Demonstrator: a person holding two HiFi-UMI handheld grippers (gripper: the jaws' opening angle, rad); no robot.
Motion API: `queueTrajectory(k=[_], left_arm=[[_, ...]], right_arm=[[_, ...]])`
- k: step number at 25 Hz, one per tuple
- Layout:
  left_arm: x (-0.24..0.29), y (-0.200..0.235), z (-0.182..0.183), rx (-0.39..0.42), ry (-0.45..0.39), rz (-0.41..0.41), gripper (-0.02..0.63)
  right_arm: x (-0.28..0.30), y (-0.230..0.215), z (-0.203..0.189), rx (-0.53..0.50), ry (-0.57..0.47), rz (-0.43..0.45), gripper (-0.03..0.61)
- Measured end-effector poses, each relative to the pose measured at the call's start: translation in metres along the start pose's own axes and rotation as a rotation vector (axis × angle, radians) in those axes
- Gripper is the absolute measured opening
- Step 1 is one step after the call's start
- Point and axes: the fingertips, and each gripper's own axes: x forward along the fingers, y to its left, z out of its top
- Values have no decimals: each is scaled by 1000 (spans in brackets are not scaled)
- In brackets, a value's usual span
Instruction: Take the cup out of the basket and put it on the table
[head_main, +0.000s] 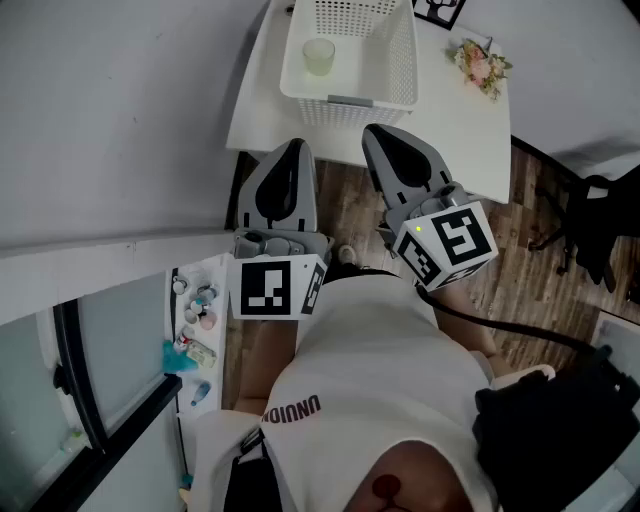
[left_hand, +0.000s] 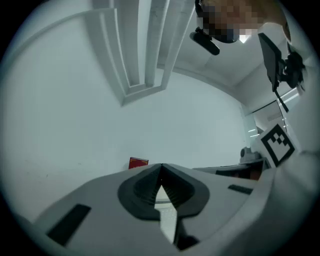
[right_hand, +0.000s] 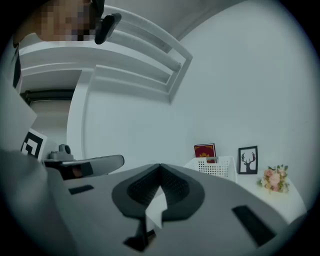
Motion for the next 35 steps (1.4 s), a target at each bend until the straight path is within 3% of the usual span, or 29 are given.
queueTrajectory(k=[22, 28, 35], left_arm=[[-9, 12, -5, -27, 21, -19, 12], [-10, 16, -4, -85, -1, -51, 12], [-8, 24, -15, -91, 20, -58, 12]], right_arm=[[4, 17, -1, -4, -21, 9, 18], [8, 25, -3, -13, -46, -29, 20], [8, 17, -8, -11, -33, -82, 20]])
